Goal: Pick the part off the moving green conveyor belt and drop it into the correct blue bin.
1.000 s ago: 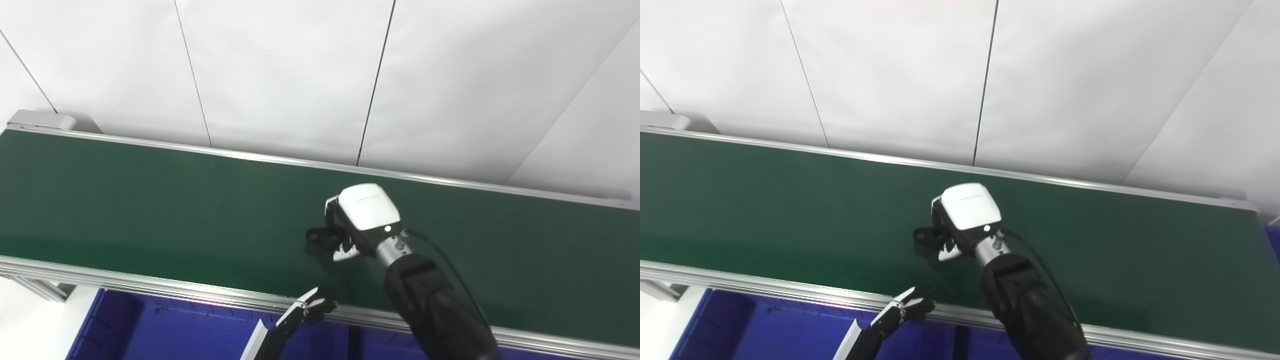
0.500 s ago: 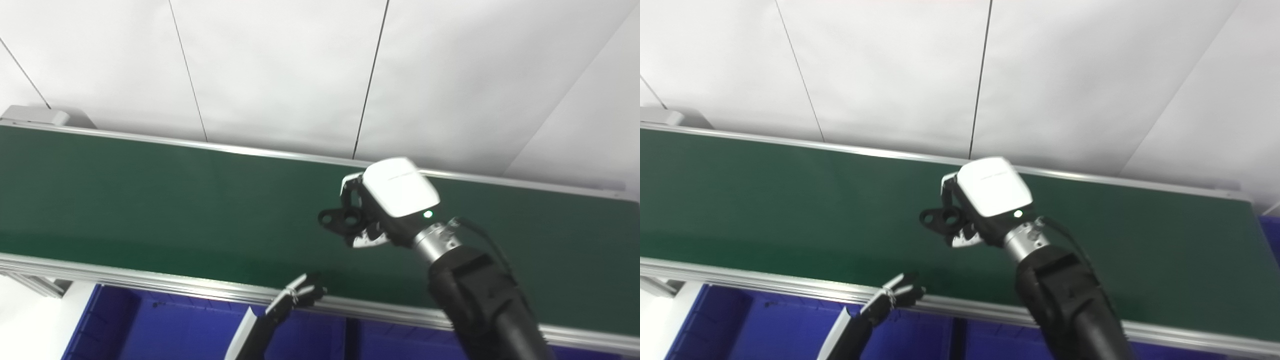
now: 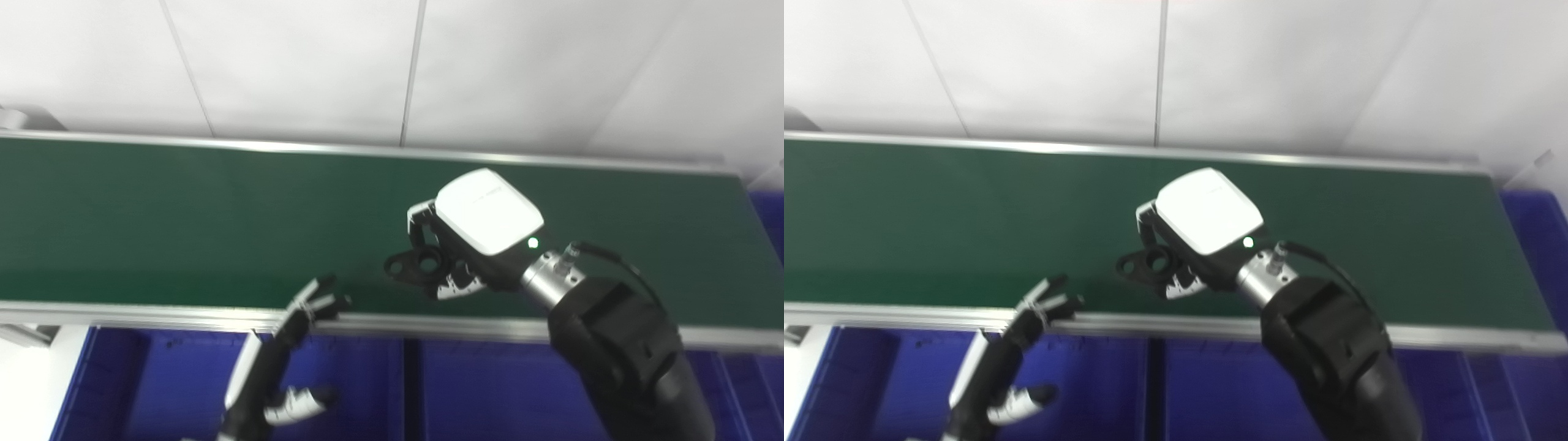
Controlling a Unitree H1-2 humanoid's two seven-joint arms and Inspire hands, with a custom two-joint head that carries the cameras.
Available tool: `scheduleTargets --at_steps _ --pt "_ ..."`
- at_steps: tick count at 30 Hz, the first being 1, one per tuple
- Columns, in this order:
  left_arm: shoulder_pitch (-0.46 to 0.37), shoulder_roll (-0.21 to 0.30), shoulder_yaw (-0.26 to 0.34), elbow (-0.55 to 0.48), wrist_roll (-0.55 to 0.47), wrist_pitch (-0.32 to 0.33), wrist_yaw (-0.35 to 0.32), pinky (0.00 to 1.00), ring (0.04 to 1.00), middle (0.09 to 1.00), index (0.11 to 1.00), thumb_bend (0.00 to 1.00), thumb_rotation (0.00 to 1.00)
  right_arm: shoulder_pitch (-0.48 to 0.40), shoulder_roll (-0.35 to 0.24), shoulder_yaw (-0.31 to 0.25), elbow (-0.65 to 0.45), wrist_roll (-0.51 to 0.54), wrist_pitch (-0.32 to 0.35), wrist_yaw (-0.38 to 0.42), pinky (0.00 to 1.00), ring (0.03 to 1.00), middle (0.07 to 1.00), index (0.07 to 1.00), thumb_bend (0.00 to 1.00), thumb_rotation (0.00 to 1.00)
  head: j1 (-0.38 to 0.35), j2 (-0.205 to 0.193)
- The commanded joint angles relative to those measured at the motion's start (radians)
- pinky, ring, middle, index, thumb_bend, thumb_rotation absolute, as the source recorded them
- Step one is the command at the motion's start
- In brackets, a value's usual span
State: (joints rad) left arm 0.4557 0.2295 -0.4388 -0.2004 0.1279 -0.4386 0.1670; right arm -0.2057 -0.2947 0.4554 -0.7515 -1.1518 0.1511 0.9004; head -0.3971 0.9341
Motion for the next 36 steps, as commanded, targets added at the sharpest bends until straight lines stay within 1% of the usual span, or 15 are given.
scheduleTargets --at_steps 1,2,4,7,8,12,17,24,29,30,31,32,33,34,36 --pt "0.009 0.002 0.025 -0.045 -0.014 -0.027 -0.034 0.75 0.803 0.784 0.909 0.82 0.80 0.026 0.015 -0.016 -0.055 -0.020 -0.037 0.028 0.08 0.141 0.237 0.485 0.52 0.13 -0.021 0.007" --pt "0.007 0.004 0.037 -0.054 -0.030 -0.020 -0.047 0.75 0.804 0.783 0.910 0.82 0.80 0.045 0.023 -0.020 -0.068 -0.033 -0.033 0.055 0.08 0.141 0.236 0.485 0.52 0.13 -0.061 0.023" --pt "0.004 0.006 0.058 -0.072 -0.059 0.005 -0.075 0.78 0.806 0.786 0.910 0.83 0.80 0.093 0.037 -0.033 -0.090 -0.055 -0.026 0.102 0.11 0.176 0.282 0.485 0.52 0.14 -0.078 0.029" --pt "0.002 0.001 0.085 -0.084 -0.080 0.029 -0.109 0.78 0.806 0.780 0.903 0.85 0.80 0.168 0.055 -0.059 -0.097 -0.070 -0.033 0.105 0.13 0.200 0.311 0.487 0.51 0.13 -0.085 0.026" --pt "0.002 -0.002 0.092 -0.084 -0.084 0.031 -0.119 0.78 0.805 0.779 0.901 0.85 0.80 0.203 0.061 -0.070 -0.097 -0.075 -0.035 0.094 0.13 0.201 0.314 0.488 0.51 0.13 -0.086 0.026" --pt "-0.001 -0.010 0.116 -0.082 -0.087 0.034 -0.153 0.77 0.816 0.777 0.905 0.85 0.81 0.367 0.048 -0.103 -0.070 -0.109 -0.079 -0.033 0.14 0.207 0.313 0.490 0.51 0.14 -0.086 0.020" --pt "0.003 -0.026 0.137 -0.086 -0.087 0.037 -0.182 0.76 0.818 0.778 0.910 0.85 0.80 0.482 0.052 -0.128 -0.015 -0.158 -0.109 -0.133 0.13 0.196 0.307 0.489 0.51 0.13 -0.083 0.019" --pt "0.005 -0.054 0.164 -0.071 -0.094 0.020 -0.206 0.76 0.807 0.767 0.898 0.86 0.80 0.551 0.066 -0.141 0.063 -0.245 -0.128 -0.253 0.12 0.178 0.286 0.488 0.51 0.13 -0.084 0.019" --pt "0.005 -0.059 0.175 -0.069 -0.098 0.013 -0.223 0.76 0.810 0.769 0.901 0.86 0.81 0.552 0.097 -0.151 0.069 -0.315 -0.116 -0.224 0.10 0.169 0.269 0.489 0.51 0.13 -0.085 0.021" --pt "0.006 -0.059 0.178 -0.071 -0.095 0.015 -0.227 0.76 0.811 0.770 0.903 0.86 0.81 0.552 0.103 -0.154 0.067 -0.330 -0.116 -0.217 0.12 0.194 0.298 0.490 0.51 0.13 -0.085 0.021" --pt "0.006 -0.059 0.180 -0.071 -0.094 0.014 -0.231 0.76 0.812 0.772 0.907 0.86 0.82 0.552 0.108 -0.157 0.065 -0.352 -0.118 -0.204 0.21 0.294 0.393 0.493 0.52 0.14 -0.083 0.021" --pt "0.006 -0.060 0.182 -0.068 -0.096 0.008 -0.235 0.76 0.812 0.772 0.907 0.86 0.82 0.553 0.109 -0.157 0.063 -0.391 -0.127 -0.196 0.24 0.318 0.414 0.493 0.52 0.15 -0.082 0.021" --pt "0.006 -0.061 0.184 -0.066 -0.094 0.004 -0.238 0.76 0.809 0.771 0.907 0.86 0.82 0.555 0.108 -0.155 0.062 -0.432 -0.138 -0.195 0.30 0.381 0.477 0.572 0.75 0.31 -0.081 0.021" --pt "0.006 -0.062 0.185 -0.066 -0.095 0.004 -0.241 0.75 0.805 0.769 0.907 0.86 0.82 0.557 0.104 -0.150 0.060 -0.474 -0.154 -0.184 0.41 0.484 0.570 0.643 0.90 0.45 -0.081 0.021" --pt "0.007 -0.064 0.188 -0.067 -0.096 0.006 -0.246 0.75 0.806 0.769 0.907 0.86 0.82 0.558 0.102 -0.146 0.051 -0.526 -0.182 -0.150 0.64 0.698 0.743 0.741 0.97 0.64 -0.081 0.022"
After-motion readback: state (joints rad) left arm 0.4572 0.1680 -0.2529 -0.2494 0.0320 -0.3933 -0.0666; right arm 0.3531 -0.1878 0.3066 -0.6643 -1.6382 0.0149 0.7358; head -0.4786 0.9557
